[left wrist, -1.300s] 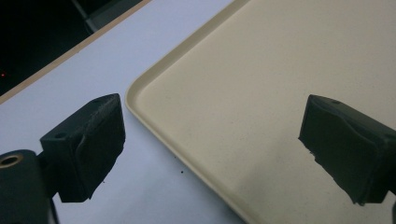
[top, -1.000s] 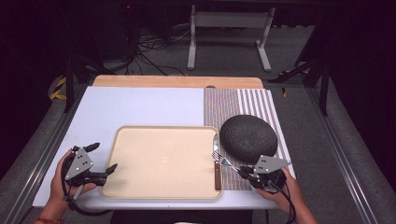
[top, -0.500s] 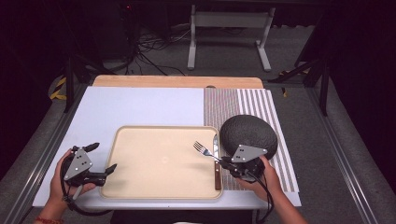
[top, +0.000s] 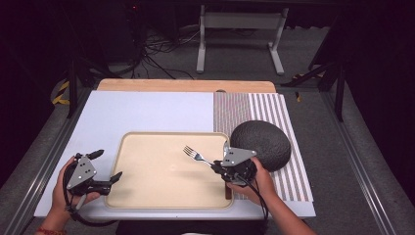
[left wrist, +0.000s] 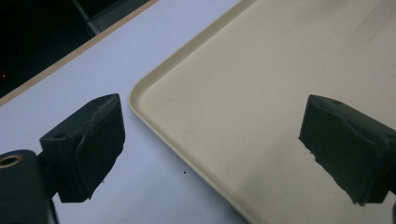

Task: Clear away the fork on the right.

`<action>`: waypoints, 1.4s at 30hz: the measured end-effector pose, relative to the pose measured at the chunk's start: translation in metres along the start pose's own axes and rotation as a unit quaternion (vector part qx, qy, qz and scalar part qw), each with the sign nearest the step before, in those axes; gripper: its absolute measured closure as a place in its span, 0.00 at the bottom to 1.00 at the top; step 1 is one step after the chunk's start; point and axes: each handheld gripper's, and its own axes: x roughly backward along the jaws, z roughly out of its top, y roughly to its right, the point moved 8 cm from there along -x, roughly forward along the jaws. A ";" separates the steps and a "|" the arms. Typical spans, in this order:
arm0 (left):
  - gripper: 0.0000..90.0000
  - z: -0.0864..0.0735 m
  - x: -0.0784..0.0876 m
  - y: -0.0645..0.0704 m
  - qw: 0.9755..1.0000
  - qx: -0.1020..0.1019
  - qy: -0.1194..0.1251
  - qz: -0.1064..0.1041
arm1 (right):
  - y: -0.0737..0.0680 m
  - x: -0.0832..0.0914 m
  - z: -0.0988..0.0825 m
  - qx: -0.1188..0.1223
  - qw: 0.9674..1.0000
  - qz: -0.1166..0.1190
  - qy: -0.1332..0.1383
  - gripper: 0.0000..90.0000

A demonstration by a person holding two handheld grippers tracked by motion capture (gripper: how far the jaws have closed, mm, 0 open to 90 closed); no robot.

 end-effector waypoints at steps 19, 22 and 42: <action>0.09 0.002 0.003 -0.001 1.000 -0.001 0.009 -0.003 | -0.016 -0.044 0.014 -0.009 0.999 0.016 -0.032 0.87; 0.09 0.002 0.002 -0.001 1.000 -0.002 0.007 -0.002 | -0.022 -0.053 0.014 -0.011 0.999 0.023 -0.040 0.87; 0.08 0.002 0.002 0.000 1.000 -0.002 0.007 -0.006 | -0.044 -0.070 0.010 0.002 0.997 0.040 -0.063 0.87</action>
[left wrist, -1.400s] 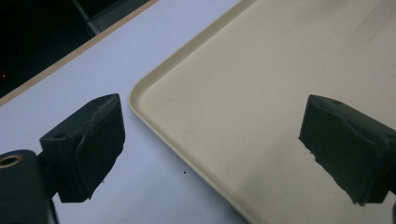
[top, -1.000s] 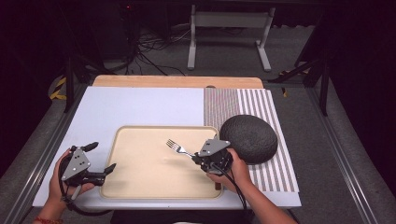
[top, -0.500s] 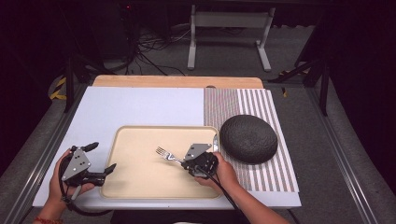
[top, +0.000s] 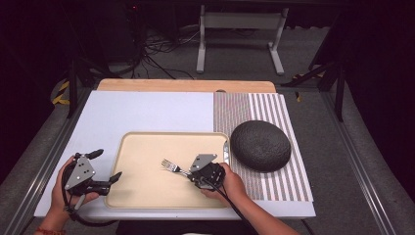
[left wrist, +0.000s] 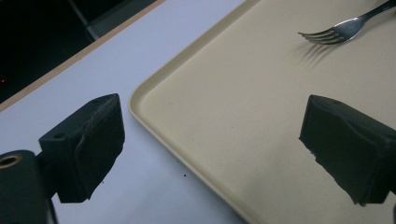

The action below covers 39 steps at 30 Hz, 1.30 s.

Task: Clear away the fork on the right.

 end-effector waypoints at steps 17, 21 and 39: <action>0.08 0.000 -0.001 0.000 1.000 -0.003 -0.003 0.001 | -0.008 -0.002 0.000 0.007 1.000 0.013 0.000 0.78; 0.08 -0.001 -0.001 -0.001 1.000 -0.002 -0.003 0.001 | -0.006 0.004 0.004 0.014 1.000 0.018 0.019 0.89; 0.09 -0.001 -0.001 0.000 1.000 -0.006 -0.004 0.003 | -0.026 -0.021 0.019 0.105 0.993 0.040 -0.023 1.00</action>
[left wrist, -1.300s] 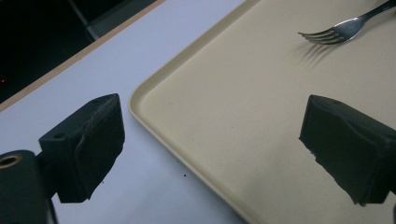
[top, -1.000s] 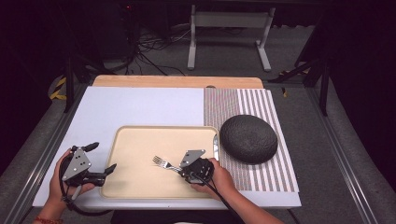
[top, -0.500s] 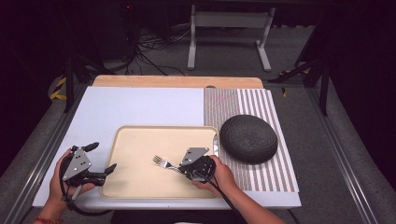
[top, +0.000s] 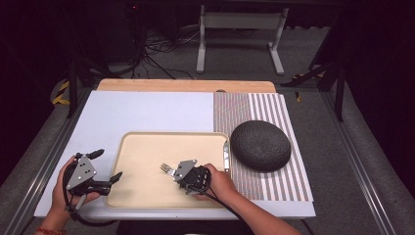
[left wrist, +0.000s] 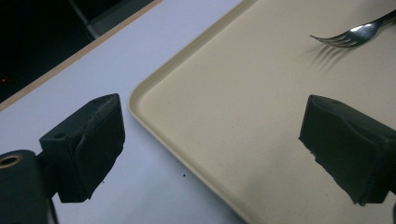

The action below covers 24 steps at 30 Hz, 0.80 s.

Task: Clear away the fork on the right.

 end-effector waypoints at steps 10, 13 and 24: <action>0.09 0.001 -0.001 0.001 1.000 -0.001 -0.001 -0.002 | 0.011 0.001 -0.004 -0.023 1.000 -0.006 -0.003 1.00; 0.09 0.000 -0.002 0.000 1.000 -0.003 -0.002 -0.002 | 0.017 0.004 -0.009 -0.034 0.999 -0.018 -0.007 1.00; 0.09 0.001 0.001 0.000 1.000 -0.004 0.002 0.000 | 0.038 0.011 -0.022 -0.076 0.996 -0.043 -0.009 1.00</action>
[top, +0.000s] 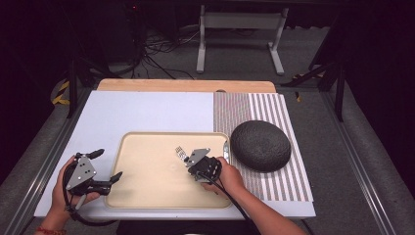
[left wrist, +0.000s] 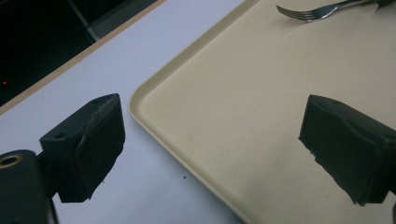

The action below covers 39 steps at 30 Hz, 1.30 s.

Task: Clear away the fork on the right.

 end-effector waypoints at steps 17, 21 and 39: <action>0.09 0.000 0.000 0.002 1.000 0.005 0.001 -0.006 | 0.016 0.002 -0.009 -0.019 1.000 -0.024 -0.004 1.00; 0.09 0.000 -0.001 0.002 1.000 0.000 0.001 -0.005 | 0.018 0.004 -0.012 -0.021 0.999 -0.029 -0.005 1.00; 0.09 0.001 0.000 0.003 1.000 0.010 0.004 -0.010 | 0.027 0.021 -0.035 -0.045 0.998 -0.048 -0.008 1.00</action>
